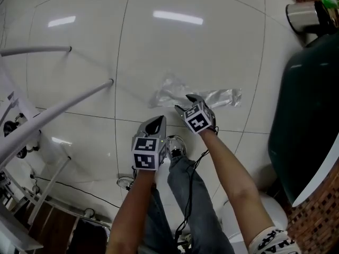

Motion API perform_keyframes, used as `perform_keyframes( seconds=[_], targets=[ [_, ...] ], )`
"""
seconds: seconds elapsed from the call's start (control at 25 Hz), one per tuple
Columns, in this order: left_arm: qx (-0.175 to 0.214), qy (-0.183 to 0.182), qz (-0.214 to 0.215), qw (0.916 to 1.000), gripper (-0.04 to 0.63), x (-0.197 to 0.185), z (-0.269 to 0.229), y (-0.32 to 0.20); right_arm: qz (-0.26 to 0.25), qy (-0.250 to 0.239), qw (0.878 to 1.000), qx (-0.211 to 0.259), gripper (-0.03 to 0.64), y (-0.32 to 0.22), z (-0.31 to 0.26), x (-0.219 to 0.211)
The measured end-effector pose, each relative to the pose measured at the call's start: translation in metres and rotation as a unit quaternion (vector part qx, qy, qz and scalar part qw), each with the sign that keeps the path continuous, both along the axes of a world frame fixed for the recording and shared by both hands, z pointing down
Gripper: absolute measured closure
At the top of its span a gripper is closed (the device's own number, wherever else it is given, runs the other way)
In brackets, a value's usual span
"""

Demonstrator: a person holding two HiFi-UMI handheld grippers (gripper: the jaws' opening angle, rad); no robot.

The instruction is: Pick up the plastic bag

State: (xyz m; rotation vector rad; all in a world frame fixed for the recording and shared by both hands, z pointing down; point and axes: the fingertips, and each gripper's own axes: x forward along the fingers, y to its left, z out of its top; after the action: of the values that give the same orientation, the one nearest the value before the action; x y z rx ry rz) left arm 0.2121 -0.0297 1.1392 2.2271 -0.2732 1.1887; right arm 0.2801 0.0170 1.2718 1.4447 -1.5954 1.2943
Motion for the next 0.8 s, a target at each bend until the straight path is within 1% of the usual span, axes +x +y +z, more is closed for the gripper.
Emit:
perform_keyframes(
  seconds=[0.08,0.12,0.28,0.4,0.48,0.56,0.6,0.64,0.72,0.76,0.8],
  targets=[
    [-0.007,-0.008,-0.007,0.9999,0.595,-0.006,0.023,0.001,-0.007,0.004,1.0,-0.012,0.344,-0.005,0.029,0.001],
    [-0.012,-0.009,-0.012,0.9998,0.595,-0.008,0.03,0.002,-0.019,0.01,1.0,-0.016,0.344,-0.007,0.04,0.002],
    [-0.021,0.001,-0.027,0.9994,0.595,-0.01,0.04,0.006,-0.086,0.05,0.995,-0.011,0.344,-0.02,0.066,0.0],
    [-0.025,0.011,-0.037,0.9989,0.595,-0.013,0.042,0.006,-0.131,0.074,0.988,-0.027,0.344,-0.019,0.088,-0.007],
    [-0.03,0.015,-0.046,0.9984,0.595,-0.014,0.041,0.007,-0.147,0.081,0.985,-0.042,0.344,-0.015,0.1,-0.008],
    [-0.041,0.02,-0.058,0.9973,0.595,-0.015,0.038,0.008,-0.149,0.084,0.984,-0.056,0.347,-0.014,0.107,-0.006],
    [-0.045,0.023,-0.062,0.9968,0.595,-0.016,0.035,0.01,-0.149,0.09,0.983,-0.063,0.366,-0.013,0.109,-0.005],
    [-0.047,0.026,-0.063,0.9965,0.595,-0.018,0.033,0.012,-0.15,0.1,0.981,-0.073,0.405,-0.013,0.11,-0.002],
    [-0.05,0.033,-0.069,0.9959,0.595,-0.02,0.028,0.014,-0.154,0.12,0.976,-0.095,0.531,-0.01,0.112,0.004],
    [-0.052,0.035,-0.073,0.9953,0.595,-0.022,0.024,0.015,-0.151,0.12,0.976,-0.105,0.569,-0.008,0.112,0.005],
    [-0.054,0.037,-0.078,0.9948,0.595,-0.025,0.018,0.017,-0.141,0.11,0.978,-0.111,0.602,-0.006,0.111,0.003]
  ],
)
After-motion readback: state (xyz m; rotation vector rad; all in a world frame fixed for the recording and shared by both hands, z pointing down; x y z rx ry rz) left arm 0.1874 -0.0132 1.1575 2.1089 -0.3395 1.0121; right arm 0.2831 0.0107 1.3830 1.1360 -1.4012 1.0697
